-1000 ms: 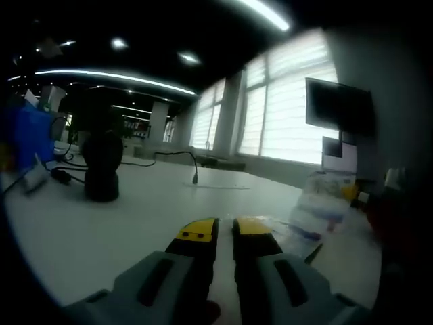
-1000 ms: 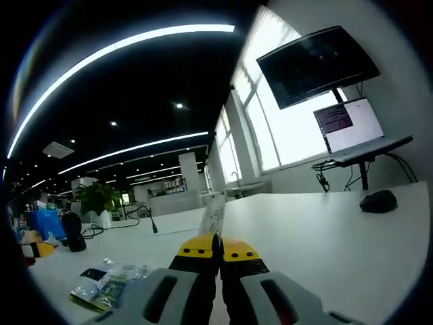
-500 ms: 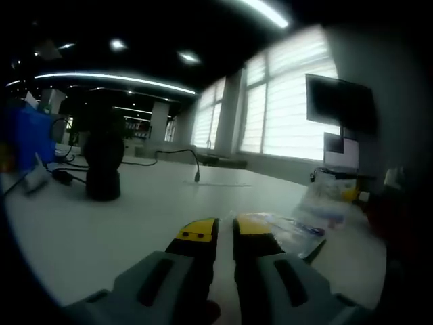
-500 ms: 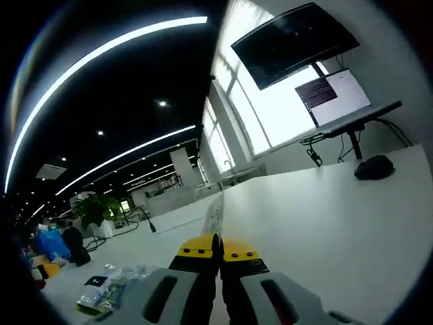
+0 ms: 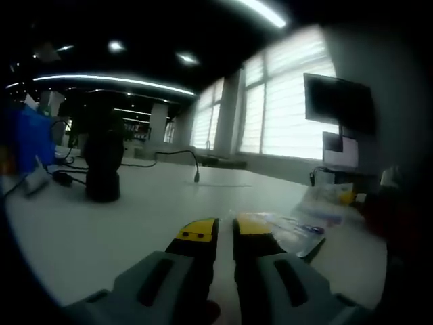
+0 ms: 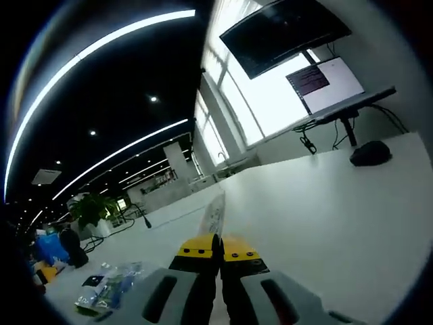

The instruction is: Clip sheet goods on table flip sheet goods clip sheet goods scan sheet goods put sheet goods back to table

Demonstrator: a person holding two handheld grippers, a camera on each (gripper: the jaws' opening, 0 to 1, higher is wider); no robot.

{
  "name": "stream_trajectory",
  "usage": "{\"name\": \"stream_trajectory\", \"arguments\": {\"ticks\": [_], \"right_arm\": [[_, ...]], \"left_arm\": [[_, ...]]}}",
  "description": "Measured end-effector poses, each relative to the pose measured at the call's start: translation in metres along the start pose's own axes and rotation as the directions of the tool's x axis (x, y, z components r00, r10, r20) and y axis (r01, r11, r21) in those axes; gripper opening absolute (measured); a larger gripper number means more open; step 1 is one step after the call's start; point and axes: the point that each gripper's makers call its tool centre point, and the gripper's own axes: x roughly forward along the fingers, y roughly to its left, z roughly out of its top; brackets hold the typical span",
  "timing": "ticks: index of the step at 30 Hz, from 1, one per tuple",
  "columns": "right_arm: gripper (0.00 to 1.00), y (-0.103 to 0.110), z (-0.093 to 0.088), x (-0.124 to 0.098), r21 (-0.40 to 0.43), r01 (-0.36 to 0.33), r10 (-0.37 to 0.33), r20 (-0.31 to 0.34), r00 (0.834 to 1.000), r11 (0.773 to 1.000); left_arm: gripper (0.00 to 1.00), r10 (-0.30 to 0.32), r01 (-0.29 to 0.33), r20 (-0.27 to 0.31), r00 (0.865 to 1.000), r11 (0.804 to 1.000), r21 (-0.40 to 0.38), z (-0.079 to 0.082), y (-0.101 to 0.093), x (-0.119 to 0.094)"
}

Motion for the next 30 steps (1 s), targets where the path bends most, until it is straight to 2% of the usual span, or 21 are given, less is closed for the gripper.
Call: {"name": "stream_trajectory", "arguments": {"ticks": [8,17,26,30], "right_arm": [[0.00,-0.007,-0.006,0.001,-0.002,0.047,-0.047,-0.033,0.998,0.999],[0.00,-0.003,-0.009,0.001,-0.072,0.024,-0.028,-0.060,0.998,0.997],[0.00,0.001,-0.011,-0.001,-0.090,0.014,-0.021,-0.076,0.997,0.996],[0.01,0.000,-0.010,-0.003,-0.130,0.013,-0.022,-0.073,0.997,0.991]], "left_arm": [[0.03,0.005,-0.005,0.008,1.000,1.000,-0.004,0.001,0.003,0.000],[0.02,-0.001,0.002,0.016,1.000,1.000,-0.016,0.002,0.004,0.000],[0.02,-0.003,0.004,0.018,1.000,1.000,-0.018,0.003,0.004,-0.001],[0.02,-0.004,0.004,0.017,1.000,1.000,-0.018,0.002,0.004,0.000]]}}
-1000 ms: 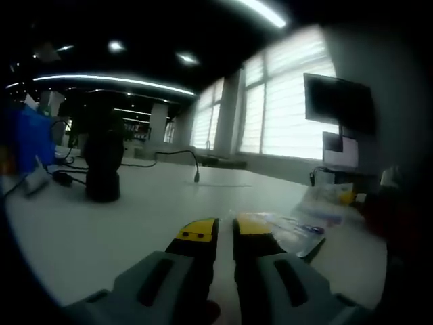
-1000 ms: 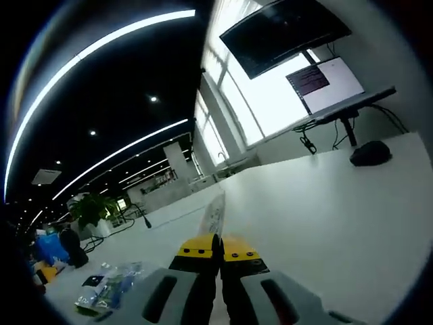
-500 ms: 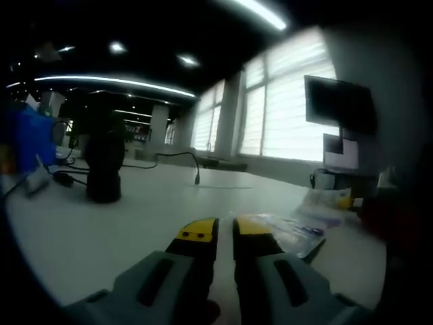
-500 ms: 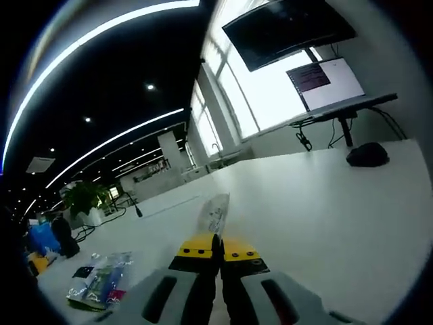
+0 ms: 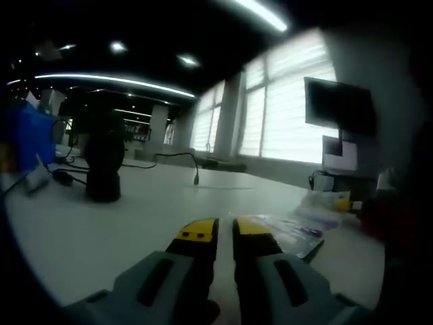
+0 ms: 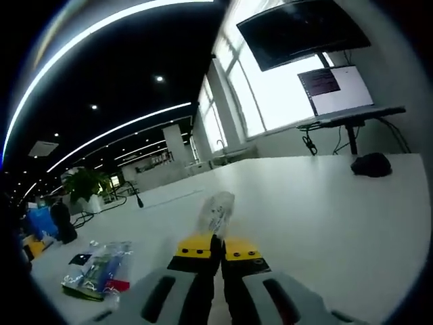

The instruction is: Clip sheet goods on table flip sheet goods clip sheet goods scan sheet goods put sheet goods back to table

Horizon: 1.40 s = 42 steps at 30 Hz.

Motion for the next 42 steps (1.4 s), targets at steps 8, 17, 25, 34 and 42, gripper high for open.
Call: {"name": "stream_trajectory", "arguments": {"ticks": [8,17,25,34,42], "right_arm": [[0.18,-0.007,0.009,-0.008,-0.116,0.037,-0.035,0.021,0.999,0.993],[0.22,-0.017,0.039,-0.014,-0.342,0.095,-0.059,0.114,0.992,0.935],[0.08,-0.014,0.052,-0.016,-0.380,0.101,-0.039,0.167,0.985,0.920],[0.00,-0.024,0.051,-0.013,-0.347,0.096,-0.039,0.169,0.985,0.933],[0.00,-0.031,0.052,-0.017,-0.338,0.099,-0.041,0.176,0.983,0.936]], "left_arm": [[0.02,0.004,-0.004,0.006,1.000,1.000,-0.003,0.001,0.001,-0.001],[0.02,0.001,-0.001,0.007,1.000,1.000,-0.004,0.001,0.000,-0.001],[0.02,0.004,-0.004,0.007,1.000,1.000,-0.004,0.001,-0.001,-0.001],[0.02,0.003,-0.003,0.006,1.000,1.000,-0.004,0.001,-0.002,-0.001],[0.02,0.002,-0.002,-0.001,1.000,1.000,0.008,-0.001,-0.004,-0.001]]}}
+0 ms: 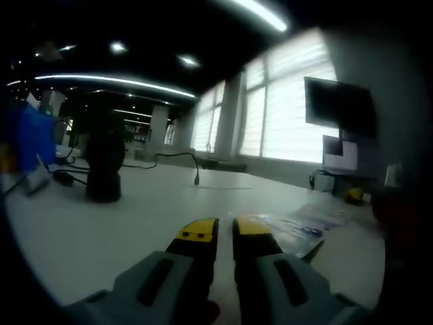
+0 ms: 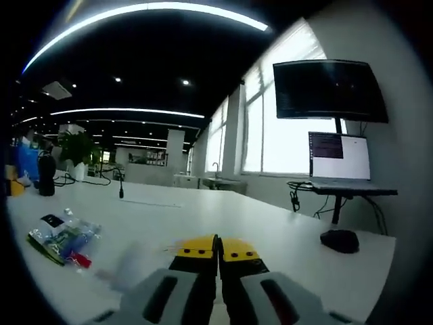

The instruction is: Clip sheet goods on table flip sheet goods clip sheet goods scan sheet goods put sheet goods back to table

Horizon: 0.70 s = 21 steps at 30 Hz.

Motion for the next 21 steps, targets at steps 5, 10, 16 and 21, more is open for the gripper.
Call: {"name": "stream_trajectory", "arguments": {"ticks": [5,10,16,21], "right_arm": [[0.00,-0.003,0.004,0.000,-0.111,0.008,-0.005,0.033,0.999,0.994],[0.00,0.001,-0.003,0.004,-0.066,-0.057,0.059,0.029,0.998,0.996],[0.00,0.015,-0.011,0.008,-0.066,-0.140,0.141,0.011,0.990,0.988],[0.00,0.019,-0.013,0.009,-0.005,-0.190,0.190,0.007,0.982,0.982]], "left_arm": [[0.02,-0.005,0.005,0.001,1.000,1.000,0.001,0.000,-0.001,0.000],[0.02,-0.008,0.008,0.010,1.000,1.000,-0.001,0.002,-0.003,-0.002],[0.02,-0.009,0.008,0.005,1.000,0.999,0.033,0.001,-0.006,-0.002],[0.02,-0.008,0.008,0.001,1.000,0.999,0.037,0.000,-0.006,-0.002]]}}
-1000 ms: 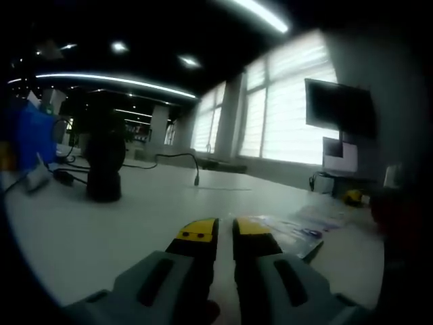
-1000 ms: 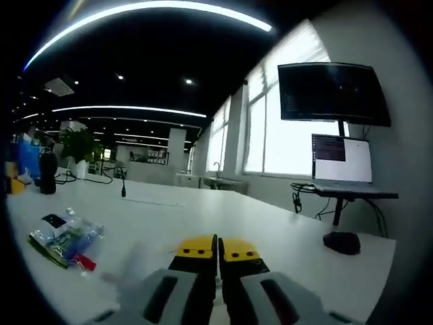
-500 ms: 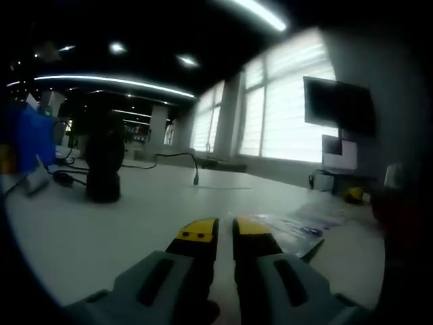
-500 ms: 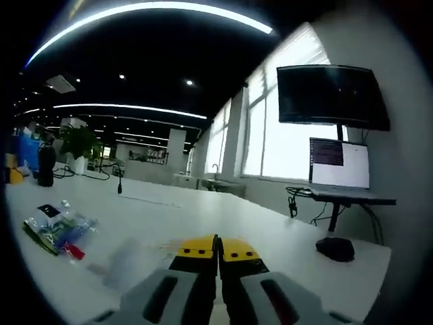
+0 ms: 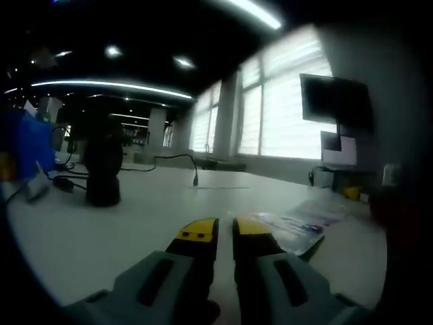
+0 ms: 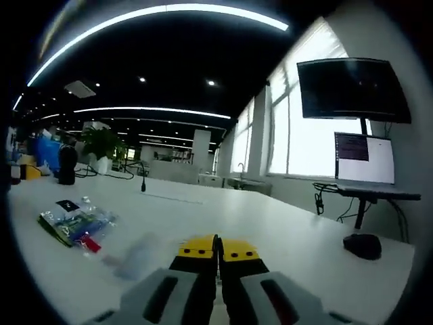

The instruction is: Clip sheet goods on table flip sheet goods clip sheet goods scan sheet goods put sheet goods back to table

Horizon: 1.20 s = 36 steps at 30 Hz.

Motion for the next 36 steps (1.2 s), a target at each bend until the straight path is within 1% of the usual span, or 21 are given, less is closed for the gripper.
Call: {"name": "stream_trajectory", "arguments": {"ticks": [4,7,9,13,17,20,22,25,29,36], "right_arm": [[0.00,-0.006,-0.002,-0.001,0.044,0.009,-0.009,-0.005,1.000,0.999],[0.00,-0.006,-0.002,-0.002,0.054,0.010,-0.010,-0.003,1.000,0.998],[0.00,-0.004,-0.001,-0.003,0.035,0.007,-0.007,-0.001,1.000,0.999],[0.00,0.003,0.001,-0.003,0.002,-0.023,0.023,0.001,1.000,1.000],[0.00,0.005,0.002,-0.003,0.000,-0.033,0.033,-0.005,0.999,0.999],[0.00,0.007,0.004,-0.003,-0.016,-0.041,0.041,-0.007,0.999,0.999],[0.00,0.007,0.007,-0.003,-0.036,-0.040,0.039,-0.008,0.999,0.999],[0.00,0.003,0.013,0.000,-0.040,-0.043,0.043,0.000,0.999,0.998],[0.00,0.002,0.019,0.003,-0.078,-0.057,0.057,0.000,0.998,0.995],[0.00,0.004,0.020,0.007,-0.133,-0.086,0.084,-0.016,0.996,0.987]], "left_arm": [[0.02,-0.001,0.001,-0.006,1.000,1.000,0.011,-0.001,-0.002,0.000],[0.02,-0.001,0.001,-0.005,1.000,1.000,0.015,-0.001,-0.002,-0.001],[0.02,0.000,0.000,-0.002,1.000,1.000,0.015,0.000,-0.002,-0.001],[0.02,-0.001,0.000,0.002,1.000,1.000,0.017,0.000,-0.001,-0.002],[0.02,-0.001,0.001,0.002,1.000,1.000,0.017,0.000,-0.001,-0.002],[0.02,-0.005,0.005,0.001,1.000,1.000,0.019,0.000,-0.001,-0.002],[0.02,-0.006,0.006,0.000,1.000,1.000,0.022,0.000,-0.001,-0.002],[0.02,-0.003,0.003,0.005,1.000,1.000,0.024,0.001,-0.001,-0.002],[0.02,-0.005,0.005,0.009,1.000,1.000,0.025,0.002,-0.001,-0.003],[0.02,-0.010,0.010,0.005,1.000,0.999,0.032,0.001,-0.003,-0.003]]}}
